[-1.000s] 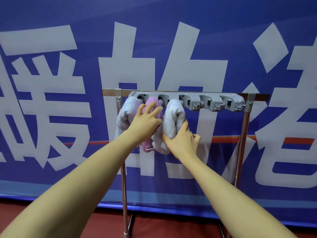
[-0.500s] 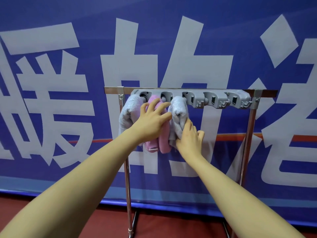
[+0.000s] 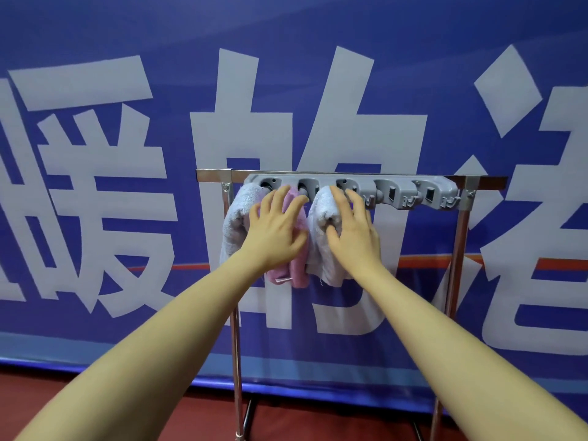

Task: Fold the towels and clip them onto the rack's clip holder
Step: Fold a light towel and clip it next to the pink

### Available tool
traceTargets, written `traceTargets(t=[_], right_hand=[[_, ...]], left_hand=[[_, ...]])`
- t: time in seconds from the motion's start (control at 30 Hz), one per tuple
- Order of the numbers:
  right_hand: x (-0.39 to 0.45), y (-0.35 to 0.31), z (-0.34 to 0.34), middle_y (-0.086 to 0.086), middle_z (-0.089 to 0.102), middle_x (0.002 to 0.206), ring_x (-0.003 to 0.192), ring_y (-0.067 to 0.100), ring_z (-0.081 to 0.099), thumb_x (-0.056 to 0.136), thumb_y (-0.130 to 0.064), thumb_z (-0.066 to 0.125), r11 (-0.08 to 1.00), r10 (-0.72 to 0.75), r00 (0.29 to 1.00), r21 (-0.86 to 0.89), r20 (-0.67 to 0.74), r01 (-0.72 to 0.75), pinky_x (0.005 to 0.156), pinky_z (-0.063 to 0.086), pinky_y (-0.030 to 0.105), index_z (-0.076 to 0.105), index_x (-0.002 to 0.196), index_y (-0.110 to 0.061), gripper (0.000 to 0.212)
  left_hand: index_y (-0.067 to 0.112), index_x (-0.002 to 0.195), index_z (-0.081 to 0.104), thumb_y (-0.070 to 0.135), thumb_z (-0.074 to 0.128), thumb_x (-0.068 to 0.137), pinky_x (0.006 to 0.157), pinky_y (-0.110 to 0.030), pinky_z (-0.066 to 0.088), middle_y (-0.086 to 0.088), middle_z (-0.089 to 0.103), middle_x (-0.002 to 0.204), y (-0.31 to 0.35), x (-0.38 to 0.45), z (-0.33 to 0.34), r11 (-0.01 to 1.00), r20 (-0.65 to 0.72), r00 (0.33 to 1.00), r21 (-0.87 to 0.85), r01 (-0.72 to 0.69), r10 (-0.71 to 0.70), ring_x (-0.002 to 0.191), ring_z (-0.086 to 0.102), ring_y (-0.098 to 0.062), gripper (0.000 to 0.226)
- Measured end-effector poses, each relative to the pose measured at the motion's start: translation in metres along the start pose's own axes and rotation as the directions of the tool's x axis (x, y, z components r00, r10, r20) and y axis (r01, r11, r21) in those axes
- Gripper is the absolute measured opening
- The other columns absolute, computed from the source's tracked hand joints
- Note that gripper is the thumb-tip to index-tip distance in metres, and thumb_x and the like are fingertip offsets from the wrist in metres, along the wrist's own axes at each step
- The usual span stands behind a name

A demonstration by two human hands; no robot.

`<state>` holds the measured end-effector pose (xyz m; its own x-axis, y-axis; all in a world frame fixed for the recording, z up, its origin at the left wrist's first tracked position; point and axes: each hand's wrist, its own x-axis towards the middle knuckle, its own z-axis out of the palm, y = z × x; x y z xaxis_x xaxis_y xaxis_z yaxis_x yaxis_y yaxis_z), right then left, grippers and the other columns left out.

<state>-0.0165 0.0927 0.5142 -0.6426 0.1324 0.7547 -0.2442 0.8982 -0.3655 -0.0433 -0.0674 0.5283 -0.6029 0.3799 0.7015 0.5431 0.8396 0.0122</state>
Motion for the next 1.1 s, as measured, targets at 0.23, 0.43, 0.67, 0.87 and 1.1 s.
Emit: traceTargets(t=[0.23, 0.43, 0.67, 0.87, 1.1], right_hand=[[0.001, -0.001, 0.003, -0.006, 0.032, 0.146, 0.126, 0.023, 0.045, 0.085, -0.04, 0.058, 0.993, 0.073, 0.994, 0.086, 0.077, -0.079, 0.089, 0.044, 0.043, 0.025, 0.145, -0.03, 0.069], [0.004, 0.0, 0.003, 0.004, 0.043, 0.141, 0.119, 0.031, 0.051, 0.085, -0.05, 0.055, 0.986, 0.168, 0.972, -0.006, 0.163, -0.169, 0.087, 0.045, 0.043, 0.009, 0.148, -0.03, 0.08], [0.014, 0.014, 0.005, 0.01, 0.054, 0.112, 0.095, 0.032, 0.058, 0.078, -0.003, 0.056, 0.977, 0.035, 0.997, -0.208, -0.067, -0.048, 0.068, 0.04, 0.038, 0.047, 0.122, -0.008, 0.046], [0.015, 0.022, 0.006, 0.008, 0.058, 0.085, 0.068, 0.026, 0.057, 0.058, 0.004, 0.061, 0.873, -0.194, 0.962, -0.482, -0.195, 0.078, 0.057, 0.032, 0.032, 0.056, 0.101, -0.008, 0.045], [0.002, 0.008, 0.014, 0.008, 0.055, 0.116, 0.098, 0.028, 0.057, 0.081, -0.03, 0.062, 0.994, 0.032, 0.999, -0.105, 0.038, -0.028, 0.078, 0.04, 0.039, 0.047, 0.124, -0.006, 0.051]], left_hand=[[0.014, 0.085, 0.069, 0.022, 0.057, 0.072, 0.096, -0.054, 0.029, -0.018, 0.05, 0.136, 0.007, 0.005, 0.016, 0.979, -0.042, 0.99, 0.159, -0.128, 0.136, 0.128, 0.039, -0.049, 0.019], [0.014, 0.074, 0.075, 0.021, 0.069, 0.064, 0.103, -0.054, 0.029, -0.013, 0.057, 0.13, 0.002, 0.012, 0.019, 0.91, 0.125, 0.986, 0.384, -0.152, 0.112, 0.127, 0.046, -0.039, 0.014], [0.012, 0.092, 0.071, 0.024, 0.067, 0.076, 0.099, -0.066, 0.023, -0.013, 0.035, 0.146, 0.017, 0.012, 0.012, 0.924, 0.096, 0.989, 0.376, 0.064, -0.108, 0.133, 0.025, -0.051, 0.02], [0.015, 0.118, 0.049, 0.001, 0.061, 0.075, 0.06, -0.035, 0.034, -0.022, 0.04, 0.129, 0.02, 0.011, 0.012, 0.969, -0.047, 0.982, 0.162, 0.189, -0.184, 0.089, 0.05, -0.035, 0.047], [0.014, 0.129, 0.04, 0.007, 0.051, 0.082, 0.055, -0.035, 0.04, -0.012, 0.038, 0.125, 0.023, 0.012, 0.002, 0.976, -0.033, 0.981, -0.114, 0.184, -0.189, 0.097, 0.045, -0.031, 0.049]])
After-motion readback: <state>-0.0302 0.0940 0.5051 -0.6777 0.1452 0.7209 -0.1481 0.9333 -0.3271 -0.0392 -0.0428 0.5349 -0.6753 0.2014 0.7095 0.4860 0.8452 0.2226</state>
